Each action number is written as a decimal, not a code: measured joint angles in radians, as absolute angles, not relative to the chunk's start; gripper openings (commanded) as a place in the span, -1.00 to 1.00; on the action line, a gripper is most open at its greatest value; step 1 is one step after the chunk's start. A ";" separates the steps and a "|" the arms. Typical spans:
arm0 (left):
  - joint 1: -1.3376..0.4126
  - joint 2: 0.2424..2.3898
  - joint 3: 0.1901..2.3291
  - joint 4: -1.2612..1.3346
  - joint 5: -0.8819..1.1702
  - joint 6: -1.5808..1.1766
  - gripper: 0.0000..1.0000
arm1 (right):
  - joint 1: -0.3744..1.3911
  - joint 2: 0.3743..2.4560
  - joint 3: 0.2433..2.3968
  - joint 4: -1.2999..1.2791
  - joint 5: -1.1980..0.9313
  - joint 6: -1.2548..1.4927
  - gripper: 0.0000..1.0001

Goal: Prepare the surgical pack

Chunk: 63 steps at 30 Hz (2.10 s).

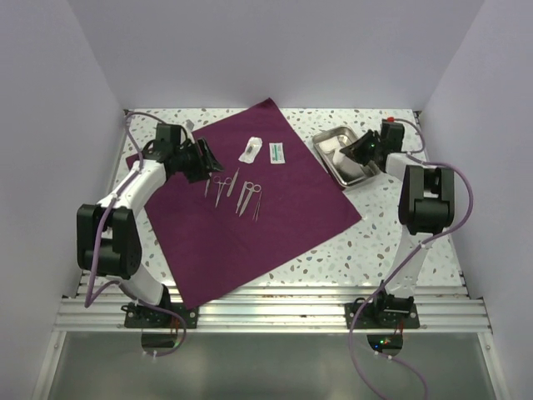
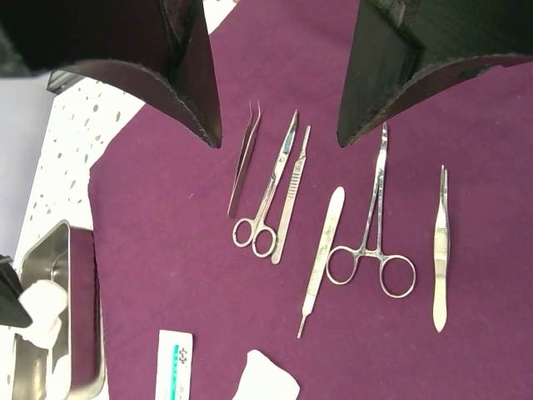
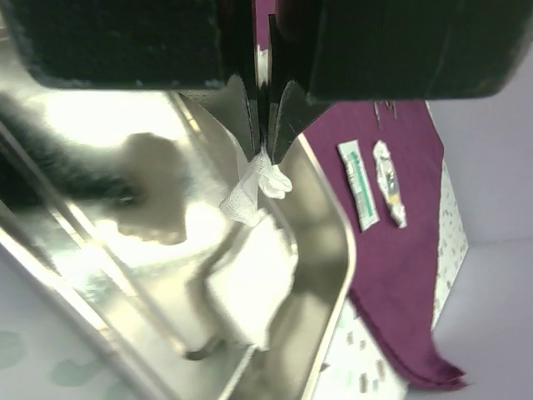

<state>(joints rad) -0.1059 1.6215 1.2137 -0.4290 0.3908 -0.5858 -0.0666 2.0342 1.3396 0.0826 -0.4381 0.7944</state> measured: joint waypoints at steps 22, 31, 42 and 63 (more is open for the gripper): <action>-0.157 1.760 1.289 -0.430 0.418 -0.583 0.20 | -0.082 2.222 1.570 -0.122 -0.286 0.653 -0.70; -0.182 1.788 1.380 -0.431 0.363 -0.579 0.28 | -0.071 2.231 1.650 -0.220 -0.262 0.590 0.29; -0.192 1.794 1.380 -0.414 0.239 -0.537 0.31 | 0.085 2.202 1.812 -0.513 0.011 0.496 0.52; -0.206 1.723 1.277 -0.330 0.092 -0.450 0.31 | 0.437 2.450 2.260 -0.572 0.149 0.349 0.89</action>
